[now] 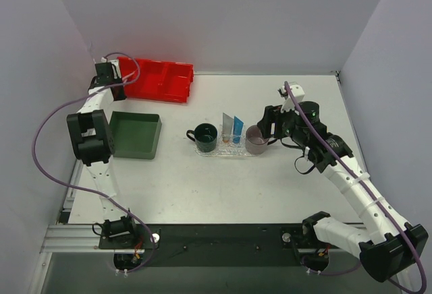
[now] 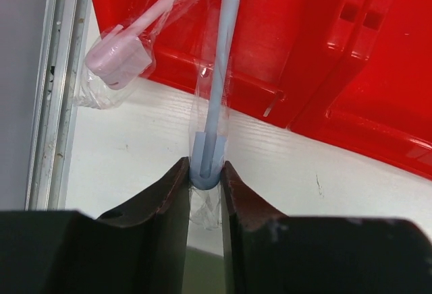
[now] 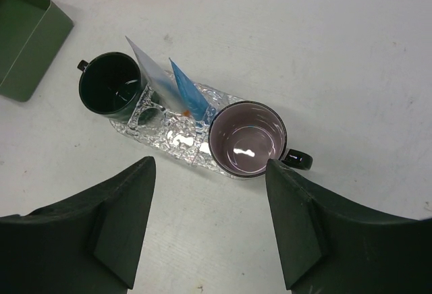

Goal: Prepare toiletry sets of a toothbrush and toothpaste on the tray

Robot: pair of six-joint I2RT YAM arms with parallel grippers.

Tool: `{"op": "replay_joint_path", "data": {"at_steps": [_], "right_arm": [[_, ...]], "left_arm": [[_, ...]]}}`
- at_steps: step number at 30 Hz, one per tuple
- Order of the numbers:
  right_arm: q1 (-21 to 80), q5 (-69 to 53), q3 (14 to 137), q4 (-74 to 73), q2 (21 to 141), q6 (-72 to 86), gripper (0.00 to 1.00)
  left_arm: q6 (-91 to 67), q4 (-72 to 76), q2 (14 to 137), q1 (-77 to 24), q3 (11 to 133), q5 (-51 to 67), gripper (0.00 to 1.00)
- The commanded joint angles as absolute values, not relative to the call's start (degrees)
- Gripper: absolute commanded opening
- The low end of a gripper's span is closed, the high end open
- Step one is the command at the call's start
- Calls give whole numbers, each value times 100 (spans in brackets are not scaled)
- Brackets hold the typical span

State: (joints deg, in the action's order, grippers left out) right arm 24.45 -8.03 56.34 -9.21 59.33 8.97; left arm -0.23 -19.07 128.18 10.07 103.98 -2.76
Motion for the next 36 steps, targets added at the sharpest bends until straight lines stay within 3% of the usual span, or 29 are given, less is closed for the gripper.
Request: {"op": "replay_joint_path", "data": {"at_steps": [1,5,19,36], "right_arm": [[2391,-896,5625,-844,5898,870,61],[2399,-888,5625,-853,5827,870,61],[2399,-870,5528,-905,5572,826,61],[2391,-888,5520,-905,5607,861,61]], "left_arm": [[211,-1811,12464,862,10223,-544,26],[229,-1819,12226,800,10020,-790,17],[35,-2073,11488,756,9870,-817,16],[-167,-2654,11452,659,10186,-765,16]]}}
